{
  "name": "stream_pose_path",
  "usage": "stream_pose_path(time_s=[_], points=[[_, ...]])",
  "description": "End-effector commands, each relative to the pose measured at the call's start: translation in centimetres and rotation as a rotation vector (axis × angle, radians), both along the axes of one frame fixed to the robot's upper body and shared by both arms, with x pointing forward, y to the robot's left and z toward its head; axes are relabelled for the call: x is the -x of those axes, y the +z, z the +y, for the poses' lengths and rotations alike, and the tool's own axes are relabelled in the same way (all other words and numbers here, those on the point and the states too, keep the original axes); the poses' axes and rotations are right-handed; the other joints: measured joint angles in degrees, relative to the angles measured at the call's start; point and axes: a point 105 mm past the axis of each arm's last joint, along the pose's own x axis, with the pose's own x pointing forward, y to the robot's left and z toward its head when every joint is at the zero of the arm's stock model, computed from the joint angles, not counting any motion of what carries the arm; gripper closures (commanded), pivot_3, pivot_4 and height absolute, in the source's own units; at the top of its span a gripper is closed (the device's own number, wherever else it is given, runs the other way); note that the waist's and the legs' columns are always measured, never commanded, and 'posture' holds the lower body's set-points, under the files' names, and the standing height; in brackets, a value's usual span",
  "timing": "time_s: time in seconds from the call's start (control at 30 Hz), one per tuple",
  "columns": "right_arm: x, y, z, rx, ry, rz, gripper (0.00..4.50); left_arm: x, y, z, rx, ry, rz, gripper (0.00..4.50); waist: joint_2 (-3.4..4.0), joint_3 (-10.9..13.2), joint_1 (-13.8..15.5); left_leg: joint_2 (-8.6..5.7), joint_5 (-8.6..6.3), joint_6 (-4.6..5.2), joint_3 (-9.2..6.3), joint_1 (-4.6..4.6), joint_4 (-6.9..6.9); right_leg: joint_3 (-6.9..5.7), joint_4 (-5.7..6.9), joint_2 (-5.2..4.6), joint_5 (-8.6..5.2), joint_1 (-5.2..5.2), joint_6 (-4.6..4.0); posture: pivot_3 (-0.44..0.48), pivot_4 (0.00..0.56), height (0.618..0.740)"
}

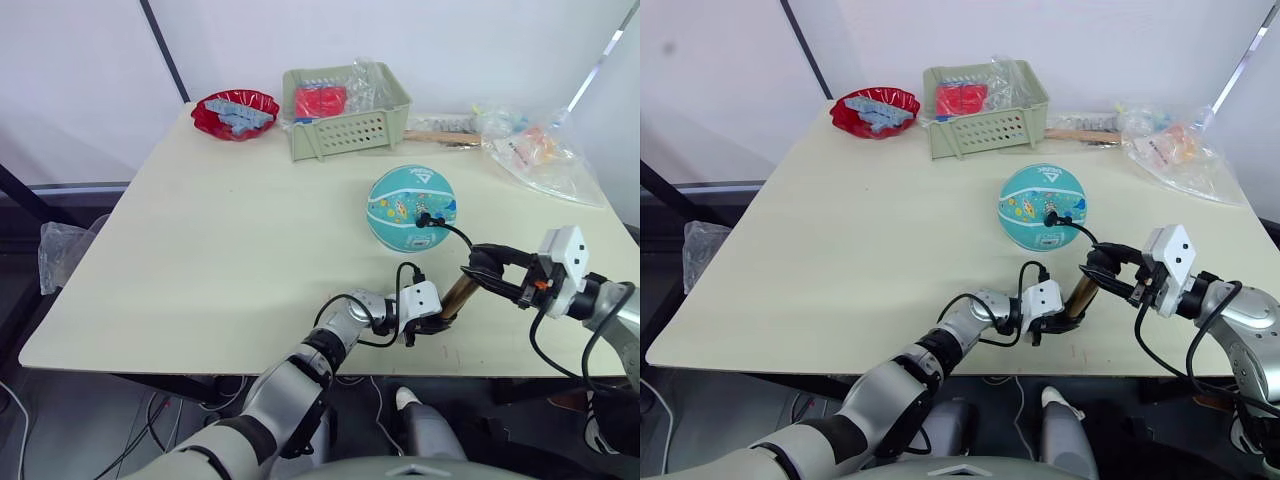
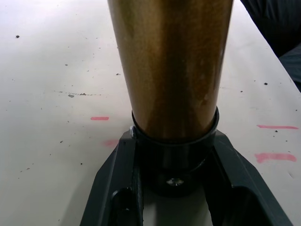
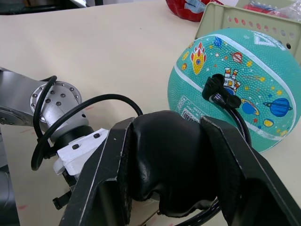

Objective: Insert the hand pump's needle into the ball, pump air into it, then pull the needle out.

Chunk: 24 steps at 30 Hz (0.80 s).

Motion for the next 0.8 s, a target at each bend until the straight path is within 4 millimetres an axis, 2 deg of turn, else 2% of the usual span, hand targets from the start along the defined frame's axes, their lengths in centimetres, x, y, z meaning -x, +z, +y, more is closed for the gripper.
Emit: stream_pose_path(time_s=[0.03, 0.17, 0.23, 0.33, 0.57, 0.73, 0.8], points=[[-0.5, 1.5, -2.6, -0.006, -0.095, -0.004, 2.82, 1.7, -5.3, 4.0, -0.207, 0.039, 0.14, 3.31, 0.11, 0.1, 0.0, -0.01, 0.0, 0.0, 0.0, -0.01, 0.0, 0.0, 0.0, 0.0, 0.0, 0.0, 0.0, 0.0, 0.15, 0.737], [-0.3, 2.8, -3.2, -0.024, -0.1, -0.025, 2.82, 1.7, -5.3, 4.0, -0.207, 0.037, 0.14, 3.31, 0.31, 0.3, 0.1, -0.05, 0.13, 0.23, 0.01, -0.11, 0.0, 0.0, -0.01, -0.02, 0.01, -0.02, 0.03, 0.0, 0.15, 0.737], [-0.1, 4.8, -3.8, -0.033, -0.105, -0.063, 2.82, 1.7, -5.2, 4.0, -0.207, 0.035, 0.139, 3.31, 0.45, 0.4, 0.1, -0.06, 0.13, 0.23, 0.01, -0.13, 0.0, 0.0, -0.01, -0.03, 0.01, -0.02, 0.03, 0.0, 0.15, 0.737], [0.3, 8.8, -4.7, -0.062, -0.103, -0.136, 2.82, 1.7, -5.2, 3.9, -0.207, 0.032, 0.138, 3.31, 0.68, 0.6, 0.1, -0.1, 0.14, 0.24, 0.07, -0.15, 0.01, 0.01, -0.02, -0.08, 0.0, -0.02, 0.03, 0.0, 0.15, 0.737], [1.0, 13.3, -5.1, -0.085, -0.095, -0.199, 2.82, 1.7, -5.1, 3.8, -0.206, 0.028, 0.138, 3.31, 0.74, 0.8, 0.1, -0.08, 0.14, 0.24, 0.05, -0.18, 0.01, -0.02, -0.01, -0.04, 0.01, -0.03, 0.04, 0.0, 0.15, 0.737], [1.4, 14.9, -5.3, -0.088, -0.099, -0.209, 2.82, 1.7, -5.1, 3.8, -0.205, 0.03, 0.139, 3.31, 0.71, 0.8, 0.1, -0.09, 0.14, 0.25, 0.08, -0.24, 0.02, 0.0, -0.02, -0.06, 0.04, -0.09, 0.08, 0.0, 0.15, 0.737], [1.3, 14.5, -5.0, -0.074, -0.095, -0.192, 2.82, 1.7, -5.2, 3.9, -0.207, 0.029, 0.139, 3.31, 0.73, 0.8, 0.1, -0.09, 0.14, 0.25, 0.1, -0.24, 0.02, 0.02, -0.02, -0.07, 0.04, -0.09, 0.08, 0.0, 0.15, 0.737]])
